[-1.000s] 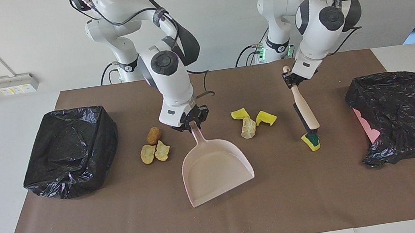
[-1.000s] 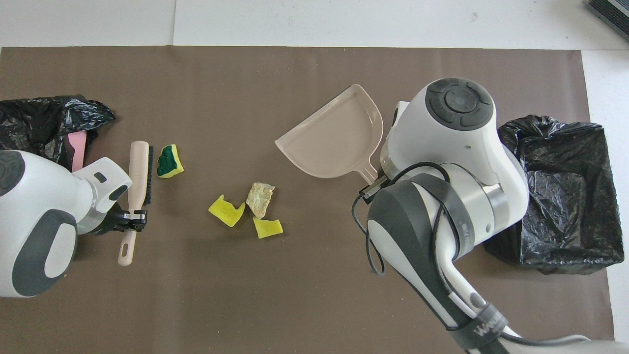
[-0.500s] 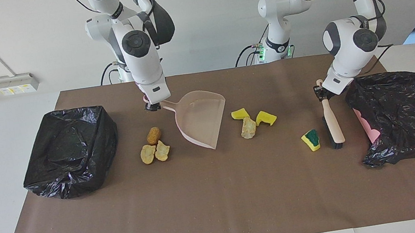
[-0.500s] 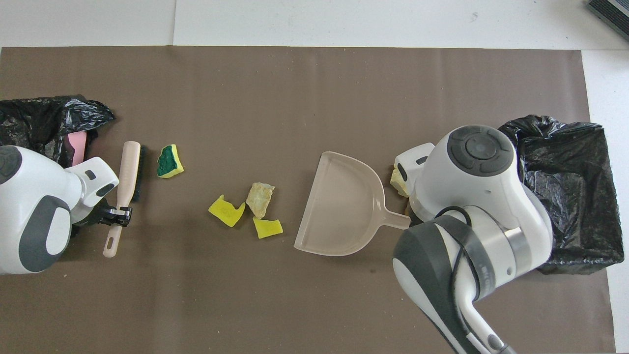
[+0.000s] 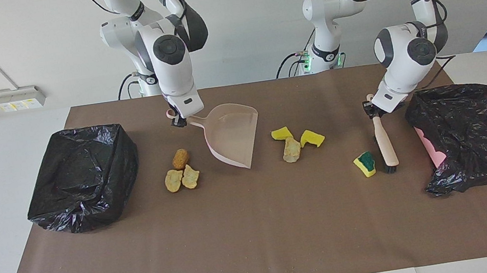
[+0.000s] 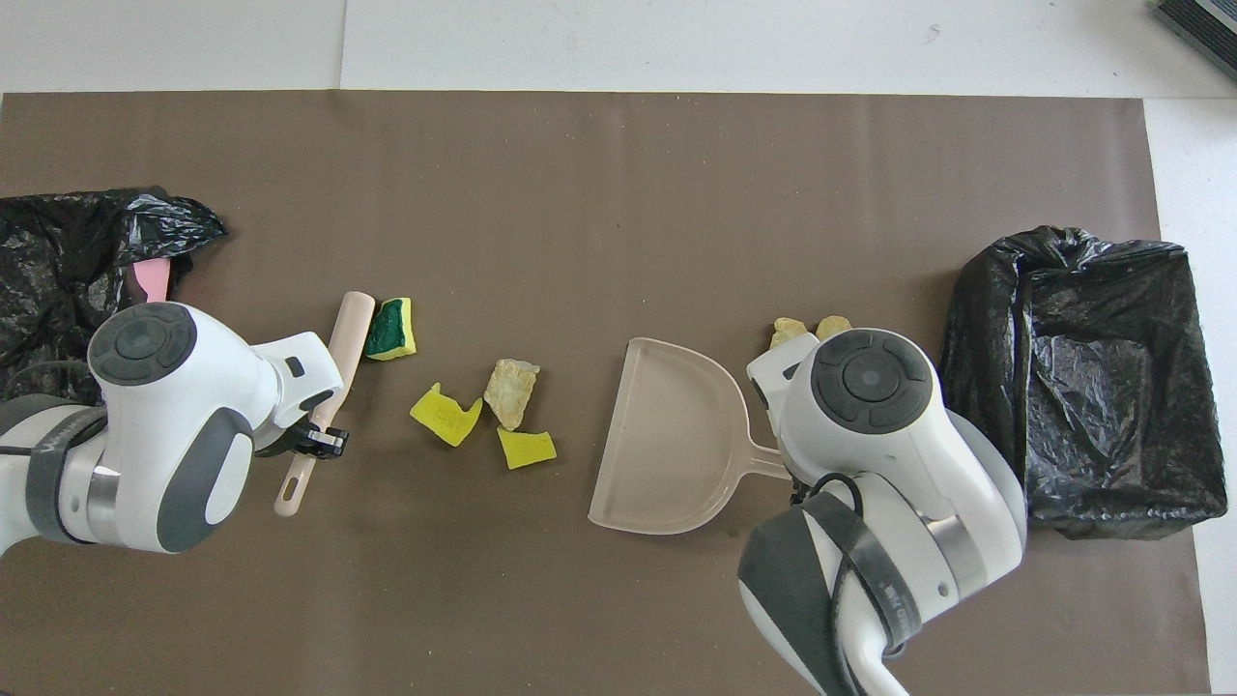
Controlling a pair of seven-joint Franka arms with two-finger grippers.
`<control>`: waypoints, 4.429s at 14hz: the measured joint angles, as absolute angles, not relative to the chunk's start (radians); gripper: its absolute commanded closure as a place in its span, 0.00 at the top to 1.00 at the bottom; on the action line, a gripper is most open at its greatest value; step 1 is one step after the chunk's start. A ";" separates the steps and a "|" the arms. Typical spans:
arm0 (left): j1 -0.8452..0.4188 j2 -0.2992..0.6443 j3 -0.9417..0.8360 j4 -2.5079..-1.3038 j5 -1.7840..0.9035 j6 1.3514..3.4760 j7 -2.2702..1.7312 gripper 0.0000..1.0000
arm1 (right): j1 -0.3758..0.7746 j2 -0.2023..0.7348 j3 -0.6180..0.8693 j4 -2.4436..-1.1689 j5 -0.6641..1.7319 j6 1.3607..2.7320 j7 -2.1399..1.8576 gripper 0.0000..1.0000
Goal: Sweep and dump trash in bin
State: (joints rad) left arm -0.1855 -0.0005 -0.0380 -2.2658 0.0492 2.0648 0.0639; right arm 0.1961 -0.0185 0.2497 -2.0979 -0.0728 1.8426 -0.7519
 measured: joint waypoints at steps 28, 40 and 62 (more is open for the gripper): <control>-0.676 -0.129 -0.066 -2.226 -0.239 1.789 -0.583 0.00 | 0.292 0.040 0.251 -2.158 -0.073 2.023 -0.572 0.00; -0.688 -0.158 -0.085 -2.274 -0.240 1.752 -0.752 0.00 | 0.293 0.040 0.251 -2.158 -0.073 2.023 -0.572 0.00; -0.568 -0.127 -0.083 -2.408 -0.240 2.021 -0.513 0.00 | 0.131 0.018 0.240 -2.107 -0.063 2.000 -1.010 0.00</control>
